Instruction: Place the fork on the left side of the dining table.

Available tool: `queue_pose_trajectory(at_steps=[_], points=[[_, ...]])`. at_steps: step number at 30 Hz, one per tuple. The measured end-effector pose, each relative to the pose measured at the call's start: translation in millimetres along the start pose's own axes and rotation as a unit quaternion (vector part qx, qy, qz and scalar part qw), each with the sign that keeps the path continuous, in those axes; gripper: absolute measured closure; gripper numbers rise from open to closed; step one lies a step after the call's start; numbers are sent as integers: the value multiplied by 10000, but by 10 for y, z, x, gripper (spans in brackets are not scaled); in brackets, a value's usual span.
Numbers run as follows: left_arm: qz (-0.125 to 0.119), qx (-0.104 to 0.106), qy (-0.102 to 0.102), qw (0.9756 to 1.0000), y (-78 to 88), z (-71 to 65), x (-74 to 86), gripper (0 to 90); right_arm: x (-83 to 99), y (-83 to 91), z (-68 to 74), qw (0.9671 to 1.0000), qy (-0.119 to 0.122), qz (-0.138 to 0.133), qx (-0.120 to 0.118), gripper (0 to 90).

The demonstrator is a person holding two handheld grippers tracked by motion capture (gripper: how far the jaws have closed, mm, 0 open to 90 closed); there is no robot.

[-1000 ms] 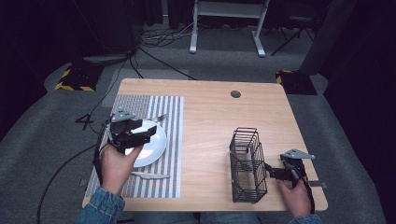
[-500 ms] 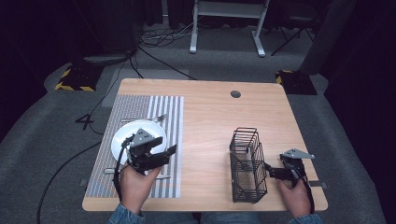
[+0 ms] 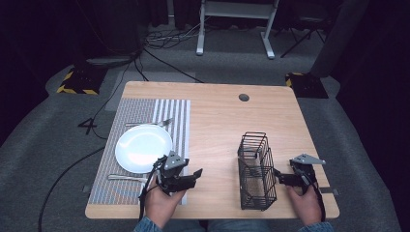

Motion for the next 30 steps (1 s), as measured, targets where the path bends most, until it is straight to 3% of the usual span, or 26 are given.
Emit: queue_pose_trajectory(at_steps=[6,10,16,22,24,26,30], points=[[366,129,-134,9992,-291,-80,185,379,0,0,0,10000,-1,0,1,149],[584,127,-303,9978,-455,-109,271,377,0,0,0,10000,-1,-1,1,149],[860,123,-395,9954,-655,-119,378,370,0,0,0,10000,-1,-1,0,149],[906,168,-348,9951,-768,-127,412,362,0,0,0,10000,-1,1,1,149],[905,143,-322,9953,-815,-126,427,341,0,0,0,10000,-1,0,0,149],[873,36,-443,9952,-844,-122,425,299,0,0,0,10000,-1,0,0,149],[1082,-188,-551,9924,-894,-114,430,186,0,0,0,10000,-1,-1,1,149]])
Point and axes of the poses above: each handheld gripper's, and its own axes: y roughly backward along the jaws, x roughly out of its underside, z roughly to its left, the point moved 9 cm from there along -y, roughly forward along the jaws, and after that the axes turned 15 degrees about x, right-handed, at the moved point
